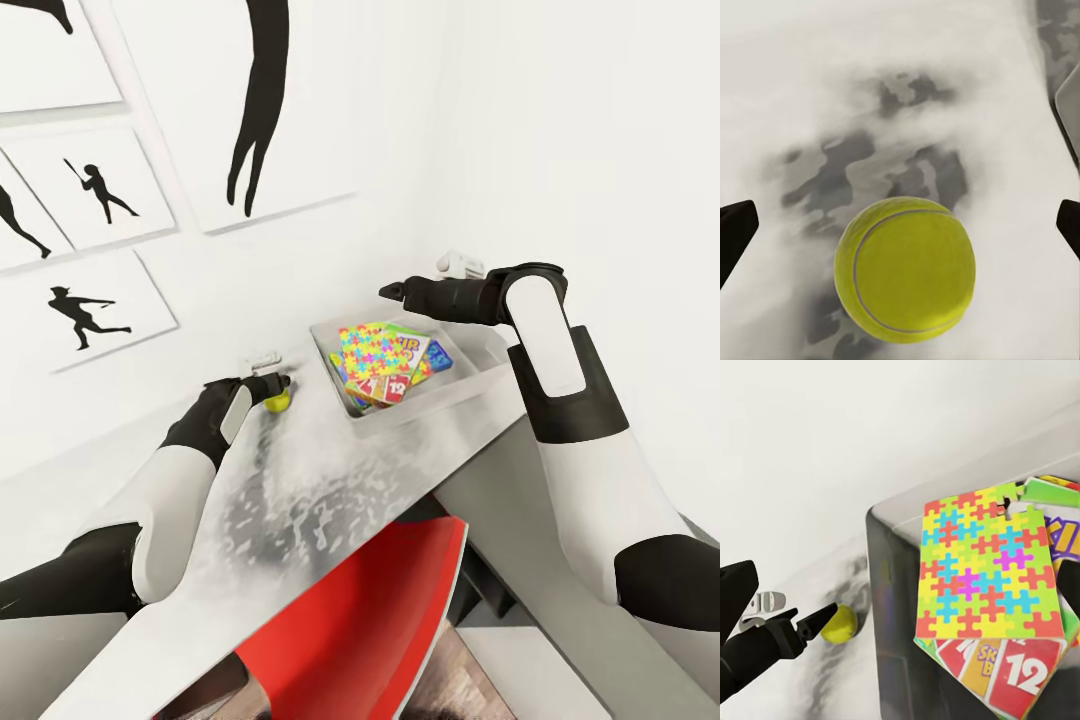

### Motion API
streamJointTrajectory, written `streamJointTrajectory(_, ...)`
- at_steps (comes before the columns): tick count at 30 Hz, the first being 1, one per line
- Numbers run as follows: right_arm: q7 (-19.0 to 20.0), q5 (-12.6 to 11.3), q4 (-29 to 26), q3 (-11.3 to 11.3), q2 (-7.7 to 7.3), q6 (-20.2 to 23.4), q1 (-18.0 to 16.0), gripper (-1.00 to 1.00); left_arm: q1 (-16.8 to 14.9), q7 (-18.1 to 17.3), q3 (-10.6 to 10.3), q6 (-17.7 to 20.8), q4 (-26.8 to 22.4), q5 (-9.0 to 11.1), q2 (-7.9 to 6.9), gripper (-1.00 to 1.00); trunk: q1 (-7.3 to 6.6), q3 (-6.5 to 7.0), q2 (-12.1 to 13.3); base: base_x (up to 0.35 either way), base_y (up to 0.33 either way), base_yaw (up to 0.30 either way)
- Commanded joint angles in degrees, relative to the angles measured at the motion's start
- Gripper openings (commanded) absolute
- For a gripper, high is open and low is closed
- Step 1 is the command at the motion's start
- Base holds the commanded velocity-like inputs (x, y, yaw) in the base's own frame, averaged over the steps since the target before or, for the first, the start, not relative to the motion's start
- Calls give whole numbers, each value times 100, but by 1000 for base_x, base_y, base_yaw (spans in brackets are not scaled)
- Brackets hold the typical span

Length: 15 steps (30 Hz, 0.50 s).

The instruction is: Put all the toys in the child's room - the three board games (two on the bed and one on the table), the two jigsaw puzzles on the table, and the tennis ball on the table - inside the toy box on the table in the child's room.

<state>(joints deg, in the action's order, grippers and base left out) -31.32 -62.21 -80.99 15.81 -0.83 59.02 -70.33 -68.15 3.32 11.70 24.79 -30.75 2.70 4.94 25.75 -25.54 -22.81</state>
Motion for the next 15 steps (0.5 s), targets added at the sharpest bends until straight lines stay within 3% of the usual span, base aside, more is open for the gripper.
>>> streamJointTrajectory(1,-58,-54,-4,10,-5,4,-7,100,-3,20,25,24,-10,29,10,100,3,-19,-11,0,0,0)
streamJointTrajectory(15,-67,-65,-471,-28,4,12,-21,100,-5,20,18,0,-10,36,16,100,3,-149,-11,0,0,0)
